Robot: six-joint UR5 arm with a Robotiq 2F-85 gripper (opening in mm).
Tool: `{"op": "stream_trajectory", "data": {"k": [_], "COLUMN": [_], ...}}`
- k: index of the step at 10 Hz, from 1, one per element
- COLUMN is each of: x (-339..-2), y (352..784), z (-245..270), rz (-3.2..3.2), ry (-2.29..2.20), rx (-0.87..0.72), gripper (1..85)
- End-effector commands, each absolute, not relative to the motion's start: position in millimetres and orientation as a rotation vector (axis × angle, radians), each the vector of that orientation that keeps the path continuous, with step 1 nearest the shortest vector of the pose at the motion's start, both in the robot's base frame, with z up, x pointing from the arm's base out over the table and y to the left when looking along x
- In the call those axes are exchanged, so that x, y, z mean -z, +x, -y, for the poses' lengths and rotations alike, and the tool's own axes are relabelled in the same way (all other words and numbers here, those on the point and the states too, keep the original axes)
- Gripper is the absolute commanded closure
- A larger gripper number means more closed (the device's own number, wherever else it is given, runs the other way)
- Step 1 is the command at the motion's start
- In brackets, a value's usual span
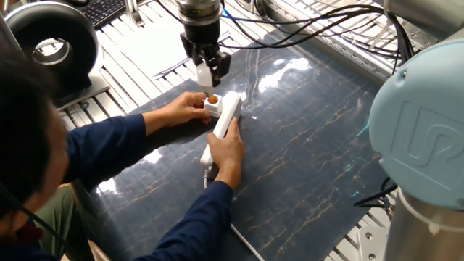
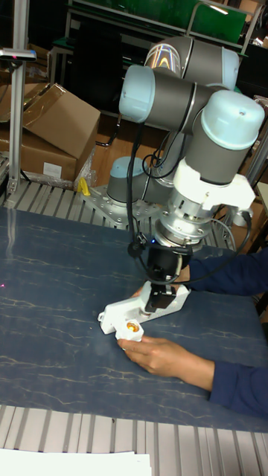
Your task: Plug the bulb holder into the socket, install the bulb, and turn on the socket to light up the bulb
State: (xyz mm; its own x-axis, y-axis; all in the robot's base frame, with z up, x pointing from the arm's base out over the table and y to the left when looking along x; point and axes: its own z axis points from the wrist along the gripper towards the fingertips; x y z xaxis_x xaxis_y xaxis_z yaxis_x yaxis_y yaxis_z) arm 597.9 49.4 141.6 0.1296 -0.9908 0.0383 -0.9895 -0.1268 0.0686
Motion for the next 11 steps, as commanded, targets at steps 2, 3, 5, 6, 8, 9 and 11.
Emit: {"op": "stream_trajectory", "data": {"k": [2,3,5,6,8,9,11], "x": [-137.3,-136.5,-135.6,-134.7,-131.5,-128.7,-124.0], "y": [609.4,612.5,616.2,618.0,617.6,616.7,616.0], "z": [-35.2,-35.6,-34.7,-33.2,-36.9,-38.6,-39.0], "rz": [1.831,1.778,1.667,1.637,1.586,1.576,1.558], "ry": [2.454,2.497,2.578,2.602,2.640,2.647,2.669], "rx": [-0.060,-0.070,-0.081,-0.092,-0.087,-0.085,-0.084], "gripper": [84.7,84.7,84.7,84.7,84.7,84.7,84.7]}}
